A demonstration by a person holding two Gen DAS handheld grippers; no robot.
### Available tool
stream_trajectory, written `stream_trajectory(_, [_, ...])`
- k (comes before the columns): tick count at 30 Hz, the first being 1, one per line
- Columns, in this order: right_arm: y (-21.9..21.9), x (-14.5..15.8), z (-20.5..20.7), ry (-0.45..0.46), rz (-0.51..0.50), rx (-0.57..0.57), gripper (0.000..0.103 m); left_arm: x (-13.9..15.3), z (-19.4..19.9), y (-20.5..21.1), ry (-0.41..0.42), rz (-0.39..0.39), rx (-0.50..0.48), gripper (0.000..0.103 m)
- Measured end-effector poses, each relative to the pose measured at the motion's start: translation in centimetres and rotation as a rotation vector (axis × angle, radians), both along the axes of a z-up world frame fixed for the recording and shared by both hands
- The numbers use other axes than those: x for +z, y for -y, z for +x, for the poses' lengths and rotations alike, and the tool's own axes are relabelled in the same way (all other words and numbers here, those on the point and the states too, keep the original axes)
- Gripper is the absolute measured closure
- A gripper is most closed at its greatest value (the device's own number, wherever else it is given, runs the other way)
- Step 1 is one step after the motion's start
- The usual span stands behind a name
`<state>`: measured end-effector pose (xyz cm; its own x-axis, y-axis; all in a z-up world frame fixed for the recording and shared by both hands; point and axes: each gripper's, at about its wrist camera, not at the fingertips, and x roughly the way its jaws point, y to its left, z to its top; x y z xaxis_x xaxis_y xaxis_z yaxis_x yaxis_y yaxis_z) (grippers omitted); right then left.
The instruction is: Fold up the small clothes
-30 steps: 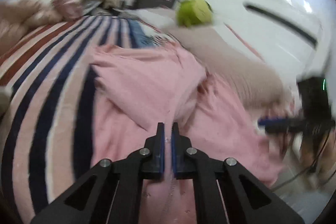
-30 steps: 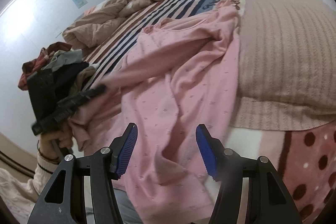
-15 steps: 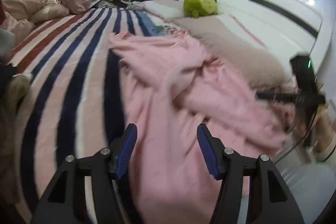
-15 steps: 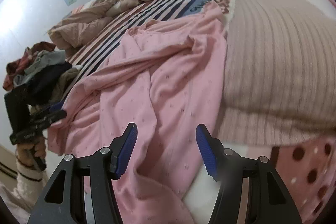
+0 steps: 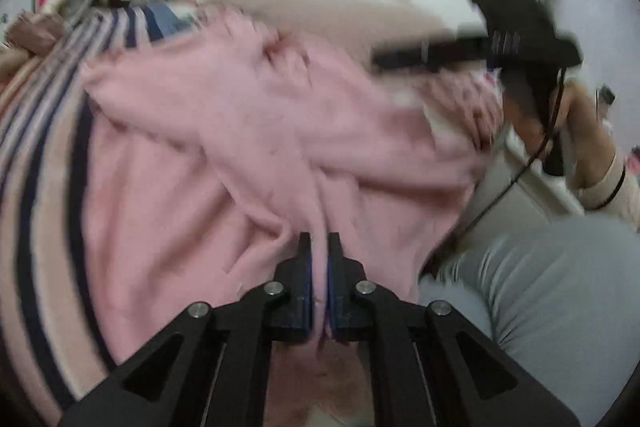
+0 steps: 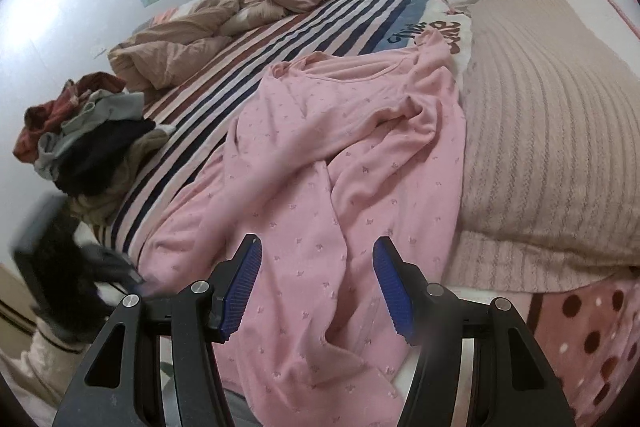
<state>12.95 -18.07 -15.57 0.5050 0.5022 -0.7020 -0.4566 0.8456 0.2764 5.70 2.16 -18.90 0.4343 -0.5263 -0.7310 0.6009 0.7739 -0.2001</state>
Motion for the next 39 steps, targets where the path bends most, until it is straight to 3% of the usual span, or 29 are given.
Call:
stream_trajectory(1, [0.2,-0.1,-0.1,-0.005,0.011,-0.005,0.049,0.2,-0.1,-0.2,0.004,-0.026,0.007,0.097])
stream_trajectory(3, [0.6,-0.1,-0.2,-0.009,0.017,-0.011,0.049,1.5,-0.2,-1.5,0.004,-0.12,0.012,0.072])
stream_trajectory(4, [0.8,0.0,-0.4,-0.008,0.017,-0.013,0.049,2.5,-0.2,-2.5,0.017,-0.185,0.034,0.067])
stream_trajectory(6, [1.0,0.0,-0.6,-0.005,0.017,-0.014,0.049,3.9,0.2,-3.8,0.039,-0.228,0.085,0.064])
stream_trajectory(8, [1.3,0.1,-0.8,-0.002,0.023,-0.016,0.049,4.4,1.0,-5.0,0.058,-0.214,0.169,0.064])
stream_trajectory(10, [1.5,0.1,-0.9,-0.001,0.032,-0.015,0.049,3.8,2.3,-5.9,0.041,-0.19,0.245,0.066])
stream_trajectory(12, [1.7,0.0,-1.0,-0.001,0.04,-0.015,0.049,2.7,3.1,-5.9,0.013,-0.177,0.267,0.075])
stream_trajectory(15, [2.0,-0.6,-1.0,-0.014,0.056,-0.015,0.049,0.5,4.1,-4.3,-0.04,-0.177,0.247,0.075])
stream_trajectory(20, [2.7,-0.9,-0.6,-0.038,0.088,-0.017,0.049,0.0,6.0,-1.6,-0.032,-0.183,0.248,0.074])
stream_trajectory(22, [2.7,-0.7,-0.4,-0.031,0.077,-0.019,0.049,-0.1,6.1,-1.1,-0.035,-0.168,0.251,0.098])
stream_trajectory(23, [2.6,-0.5,-0.2,-0.02,0.059,-0.022,0.049,0.2,6.0,-0.8,-0.025,-0.167,0.245,0.1])
stream_trajectory(28, [1.0,1.1,3.1,0.099,-0.132,-0.066,0.037,4.2,4.5,-2.9,0.118,-0.145,0.292,0.1])
stream_trajectory(30, [-0.5,1.3,5.4,0.143,-0.243,-0.063,0.033,5.1,4.8,-4.5,0.153,-0.098,0.338,0.1])
stream_trajectory(34, [-4.0,-0.4,10.4,0.178,-0.469,-0.034,0.031,4.2,5.9,-6.8,0.116,-0.091,0.352,0.1])
stream_trajectory(39, [-7.6,-4.2,14.2,0.244,-0.763,-0.008,0.033,2.8,6.8,-7.6,0.073,-0.166,0.32,0.1])
